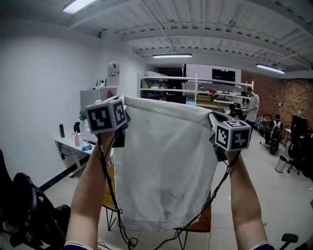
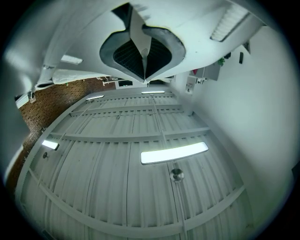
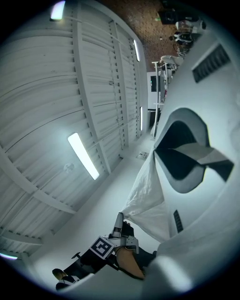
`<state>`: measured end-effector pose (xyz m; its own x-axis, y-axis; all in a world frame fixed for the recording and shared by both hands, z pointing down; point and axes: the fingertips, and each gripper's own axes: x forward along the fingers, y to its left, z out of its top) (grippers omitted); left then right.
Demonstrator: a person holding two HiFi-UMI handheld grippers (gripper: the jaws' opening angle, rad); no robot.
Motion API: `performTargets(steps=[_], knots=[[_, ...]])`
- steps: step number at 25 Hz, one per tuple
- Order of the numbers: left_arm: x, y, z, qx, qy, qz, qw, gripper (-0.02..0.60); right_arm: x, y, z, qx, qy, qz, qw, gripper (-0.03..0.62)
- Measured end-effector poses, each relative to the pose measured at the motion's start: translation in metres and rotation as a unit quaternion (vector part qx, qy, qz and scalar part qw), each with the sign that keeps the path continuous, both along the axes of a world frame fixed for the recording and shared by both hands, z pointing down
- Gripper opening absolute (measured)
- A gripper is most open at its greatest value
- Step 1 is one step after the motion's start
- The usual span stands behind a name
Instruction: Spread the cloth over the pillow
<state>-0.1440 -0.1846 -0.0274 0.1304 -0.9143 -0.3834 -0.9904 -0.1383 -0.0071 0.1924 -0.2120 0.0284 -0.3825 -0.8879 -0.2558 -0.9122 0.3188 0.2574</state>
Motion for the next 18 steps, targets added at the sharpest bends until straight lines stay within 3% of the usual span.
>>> performTargets(steps=[9,15,18], knots=[[-0.013,-0.024,0.082,-0.060,0.016,-0.007,0.9981,0.014,-0.011,-0.018,0.085,-0.062,0.010,-0.012,0.998,0.020],[-0.024,-0.047,0.151,-0.128,0.028,-0.020,0.9912,0.014,-0.018,-0.033,0.138,-0.104,0.007,-0.020,0.994,0.020],[-0.026,-0.053,0.173,-0.139,0.030,-0.019,0.9897,0.014,-0.020,-0.039,0.162,-0.124,0.005,-0.021,0.992,0.020]])
